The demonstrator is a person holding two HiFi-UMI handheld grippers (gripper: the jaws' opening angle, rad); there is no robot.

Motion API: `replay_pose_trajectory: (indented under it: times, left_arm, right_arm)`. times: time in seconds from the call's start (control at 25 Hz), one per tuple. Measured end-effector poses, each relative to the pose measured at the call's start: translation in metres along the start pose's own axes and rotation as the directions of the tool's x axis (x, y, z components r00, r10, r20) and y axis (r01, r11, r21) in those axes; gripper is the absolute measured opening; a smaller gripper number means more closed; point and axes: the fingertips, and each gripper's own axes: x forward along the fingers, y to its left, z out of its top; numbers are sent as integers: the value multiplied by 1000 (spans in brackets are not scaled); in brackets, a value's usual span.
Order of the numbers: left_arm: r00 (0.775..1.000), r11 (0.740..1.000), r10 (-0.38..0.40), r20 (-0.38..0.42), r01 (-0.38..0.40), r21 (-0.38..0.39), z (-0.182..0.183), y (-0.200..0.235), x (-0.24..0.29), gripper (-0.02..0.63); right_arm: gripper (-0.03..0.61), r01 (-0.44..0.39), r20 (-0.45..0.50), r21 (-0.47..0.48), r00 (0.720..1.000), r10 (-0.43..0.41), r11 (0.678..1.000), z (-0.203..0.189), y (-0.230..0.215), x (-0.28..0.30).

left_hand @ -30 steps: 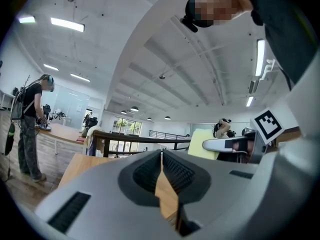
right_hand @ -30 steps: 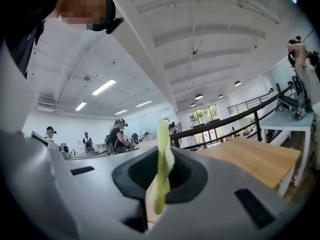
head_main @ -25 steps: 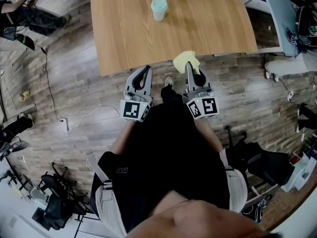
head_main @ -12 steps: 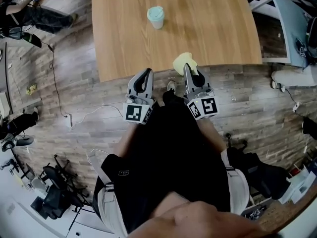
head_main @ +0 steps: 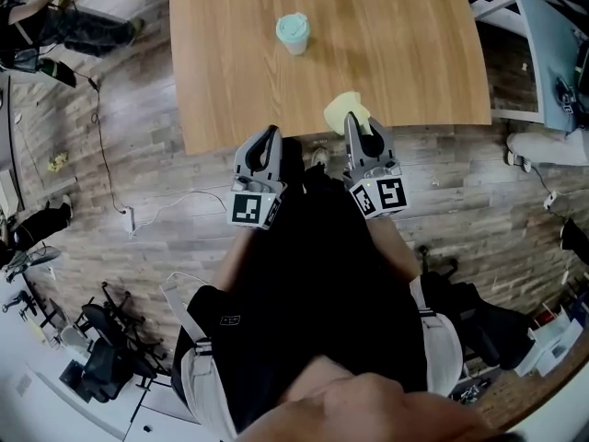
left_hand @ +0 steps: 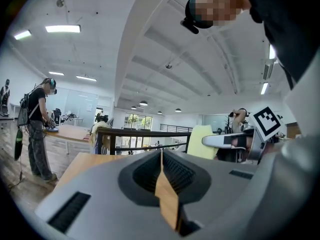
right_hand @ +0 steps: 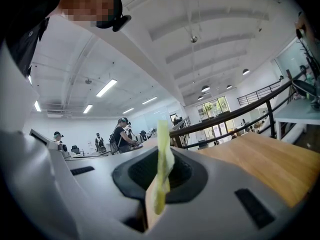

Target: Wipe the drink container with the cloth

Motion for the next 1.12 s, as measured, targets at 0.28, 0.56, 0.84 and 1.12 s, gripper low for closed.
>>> replay_pose_trajectory:
  times: [0.28, 0.56, 0.84, 1.12]
  left_arm:
    - [999, 999, -44, -14, 44, 0, 5, 27, 42, 29]
    - [992, 993, -115, -46, 115, 2, -4, 65, 89, 29]
    - [983, 985, -172, -71, 173, 9, -8, 100, 123, 29]
    - [976, 984, -180, -125, 179, -17, -30, 101, 156, 29]
  right_arm:
    - [43, 43, -26, -15, 999, -43, 999, 5, -7, 32]
    - [43, 98, -57, -12, 993, -99, 995, 3, -14, 80]
    - [43, 160, -87, 1, 983, -160, 987, 0, -18, 118]
    - [43, 151, -121, 2, 981, -150, 989, -2, -36, 130]
